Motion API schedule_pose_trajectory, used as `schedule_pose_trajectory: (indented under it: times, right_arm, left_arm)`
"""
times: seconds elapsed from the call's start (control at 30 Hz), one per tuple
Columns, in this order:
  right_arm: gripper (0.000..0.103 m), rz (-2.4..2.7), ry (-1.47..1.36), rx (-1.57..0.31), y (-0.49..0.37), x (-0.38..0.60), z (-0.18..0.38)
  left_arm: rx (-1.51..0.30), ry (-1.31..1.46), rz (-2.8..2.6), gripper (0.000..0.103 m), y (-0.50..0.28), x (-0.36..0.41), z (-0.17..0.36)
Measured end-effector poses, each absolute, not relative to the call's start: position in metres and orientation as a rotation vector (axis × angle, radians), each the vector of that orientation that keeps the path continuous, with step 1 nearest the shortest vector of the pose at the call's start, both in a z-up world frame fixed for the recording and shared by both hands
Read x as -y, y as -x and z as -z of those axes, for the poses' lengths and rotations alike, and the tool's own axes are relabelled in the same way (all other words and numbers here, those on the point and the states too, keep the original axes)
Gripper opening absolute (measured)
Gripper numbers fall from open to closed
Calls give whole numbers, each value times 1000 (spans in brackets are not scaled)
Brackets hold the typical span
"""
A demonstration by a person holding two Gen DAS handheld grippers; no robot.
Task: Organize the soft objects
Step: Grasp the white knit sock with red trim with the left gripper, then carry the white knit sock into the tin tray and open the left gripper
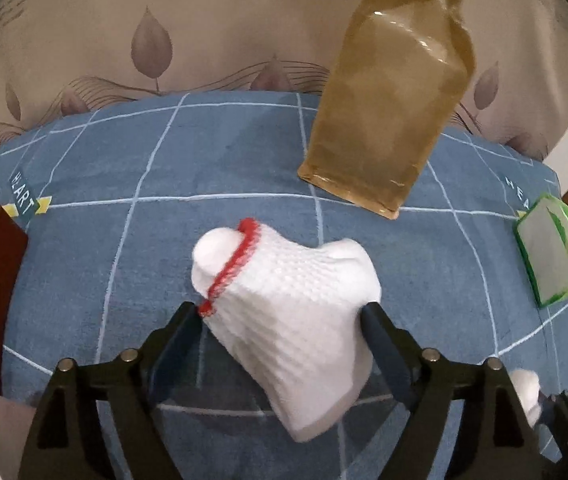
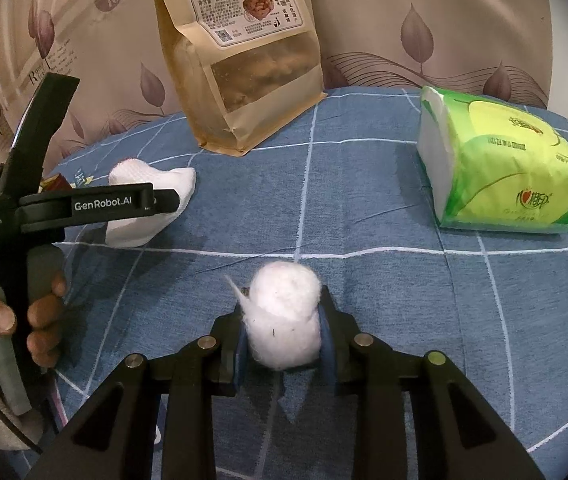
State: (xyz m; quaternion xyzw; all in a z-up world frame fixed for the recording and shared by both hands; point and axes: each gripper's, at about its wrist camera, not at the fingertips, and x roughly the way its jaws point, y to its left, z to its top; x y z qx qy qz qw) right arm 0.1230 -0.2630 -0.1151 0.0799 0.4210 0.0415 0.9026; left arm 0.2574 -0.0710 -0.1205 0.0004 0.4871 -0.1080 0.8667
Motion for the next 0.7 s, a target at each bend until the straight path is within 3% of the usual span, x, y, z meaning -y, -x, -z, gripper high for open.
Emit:
schedule_pose_trajectory:
  times: [0.03,0.1,0.13,0.7]
  right_arm:
    - [29,-86,-166,-871,-123,263,115]
    - [29,-86,-166,-871,-123,262,115]
    - [29,-85,-164,-871,-123,262,115]
    - [29,-82,-156,-873,-124,262,115]
  left_arm:
    - [-1017,-4,242,64,-256,72,120]
    - [-1013,-7,264,37,-252,73,116]
    - [-1019,3,282,33,-252,73,115]
    - [-968,-65,265,29,-209,81,87]
